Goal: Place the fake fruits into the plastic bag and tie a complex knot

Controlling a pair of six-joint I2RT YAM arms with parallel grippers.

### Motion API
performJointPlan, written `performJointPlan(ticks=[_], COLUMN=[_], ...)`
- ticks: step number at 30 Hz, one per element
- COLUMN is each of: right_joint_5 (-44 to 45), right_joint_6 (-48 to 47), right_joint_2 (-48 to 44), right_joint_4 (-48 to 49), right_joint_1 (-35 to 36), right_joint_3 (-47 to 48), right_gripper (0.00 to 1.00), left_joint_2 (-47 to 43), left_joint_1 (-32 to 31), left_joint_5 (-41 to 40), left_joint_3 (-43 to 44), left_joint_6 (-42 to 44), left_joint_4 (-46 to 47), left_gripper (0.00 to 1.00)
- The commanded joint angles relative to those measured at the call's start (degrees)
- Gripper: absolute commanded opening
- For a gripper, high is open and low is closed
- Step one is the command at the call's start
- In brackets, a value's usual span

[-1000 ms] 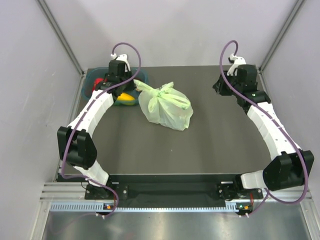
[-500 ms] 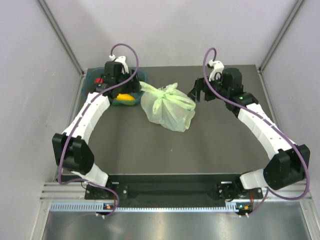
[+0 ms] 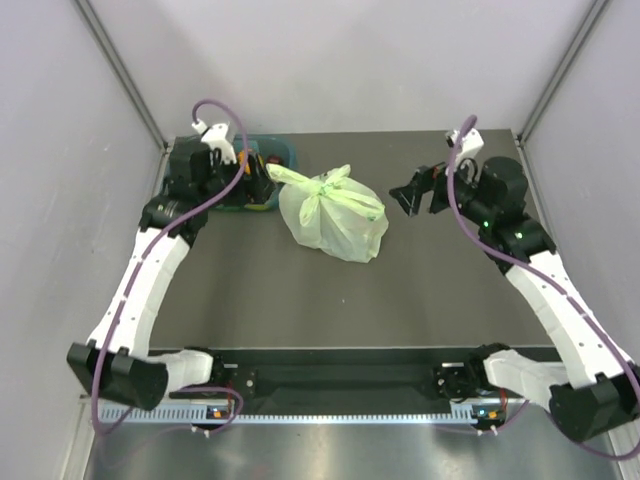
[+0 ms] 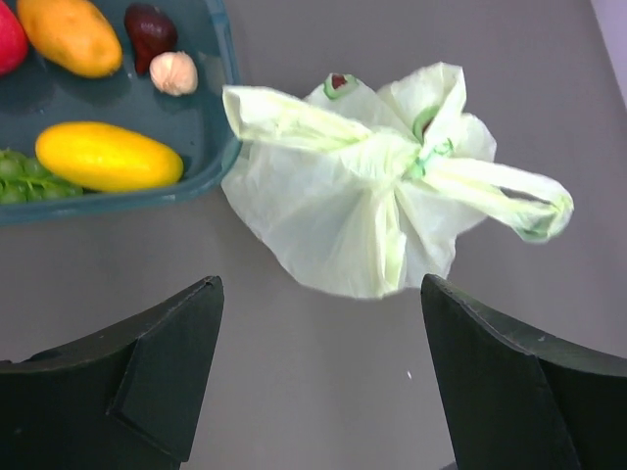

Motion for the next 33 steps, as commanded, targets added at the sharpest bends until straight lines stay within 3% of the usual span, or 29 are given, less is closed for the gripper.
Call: performJointPlan(ticks=[1, 5, 13, 19, 26, 33], right_joint_5=[4.42, 9.08, 18.92, 23.15, 25.79, 25.62], right_joint_6=[0.83, 1.18, 2.06, 2.85, 3.46, 3.11], right_joint_2=[-7.60, -17.28, -38.63, -48.92, -54.83, -54.40], right_joint_4=[3.40, 3.50, -0.46, -4.77, -8.72, -8.90], right_joint_1=[-0.06, -0.15, -0.06, -0.06, 0.02, -0.06], right_joint_3=[-3.80, -9.17, -20.59, -25.08, -27.81, -26.85], right_gripper=[1.00, 1.00, 1.00, 1.00, 0.99, 1.00], left_joint_2=[-8.40, -20.51, -37.76, -48.22, -56.48, -57.90], left_joint_1=[0.41, 0.41, 0.41, 0.41, 0.41, 0.41], left_joint_5=[2.14, 1.79, -0.14, -1.90, -3.66, -3.75], left_joint_3=[-5.18, -14.22, -26.98, -34.02, -36.48, -37.36], left_joint_6=[-1.65, -2.89, -3.85, -4.29, -4.03, -4.03], left_joint_4=[2.66, 7.49, 7.42, 5.49, 4.25, 4.69], left_gripper=[0.87, 0.90, 0.98, 0.99, 0.99, 0.99])
